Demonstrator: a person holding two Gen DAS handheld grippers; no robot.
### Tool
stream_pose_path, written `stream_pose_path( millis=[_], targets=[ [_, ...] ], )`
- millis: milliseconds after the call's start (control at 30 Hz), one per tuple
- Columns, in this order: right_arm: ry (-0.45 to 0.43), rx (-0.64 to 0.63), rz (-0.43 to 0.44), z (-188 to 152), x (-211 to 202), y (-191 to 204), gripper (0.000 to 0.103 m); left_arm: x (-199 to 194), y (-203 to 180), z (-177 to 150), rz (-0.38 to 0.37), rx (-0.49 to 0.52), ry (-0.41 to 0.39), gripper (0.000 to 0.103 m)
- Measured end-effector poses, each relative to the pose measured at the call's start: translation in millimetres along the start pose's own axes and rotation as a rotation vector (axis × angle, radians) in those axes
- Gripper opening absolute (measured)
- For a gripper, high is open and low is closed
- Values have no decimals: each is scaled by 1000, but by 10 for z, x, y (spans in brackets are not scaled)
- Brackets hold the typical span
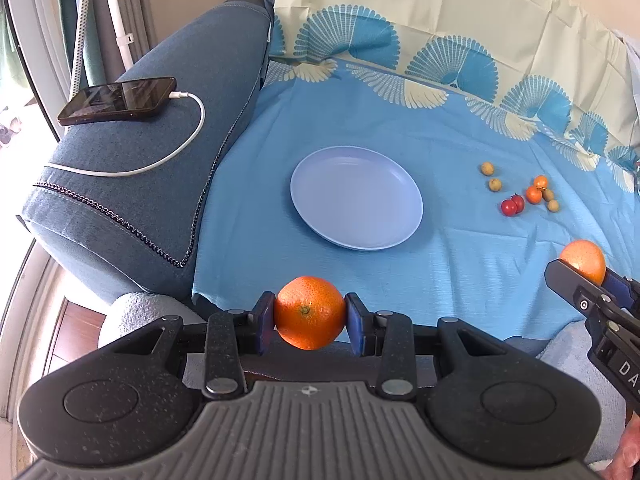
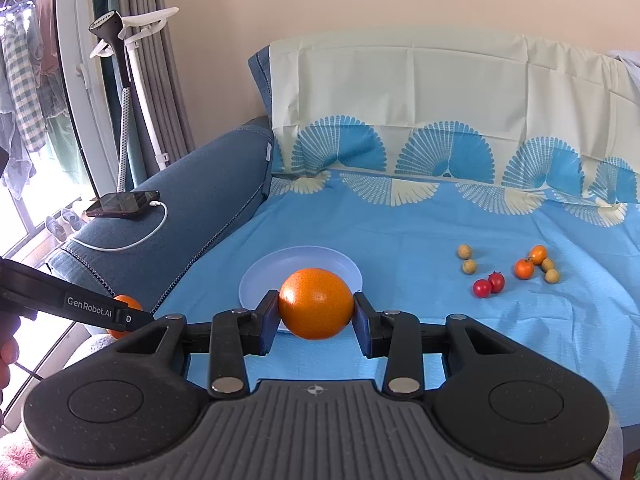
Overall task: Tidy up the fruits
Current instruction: 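Carry both mandarins to the plate and open both tools to release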
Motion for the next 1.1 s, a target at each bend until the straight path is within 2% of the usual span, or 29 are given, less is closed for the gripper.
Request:
stream_pose_path(
  millis=[600, 1100],
  targets=[
    [24, -14, -41, 56, 232, 56, 40, 216, 59, 202, -9, 10, 35, 41],
    [95, -14, -29, 158, 965, 92, 40, 734, -7, 774, -46, 13, 60, 41]
  ],
)
Point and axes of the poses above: each gripper's, at about its wrist camera, not at the fingertips, and x roughly the way its jaws point, y to its left, z to its top, the point moved 3 cm from there along x, roughly the way its jaws point, and after that the axes turned 3 degrees about -z, right-handed, at the moved point
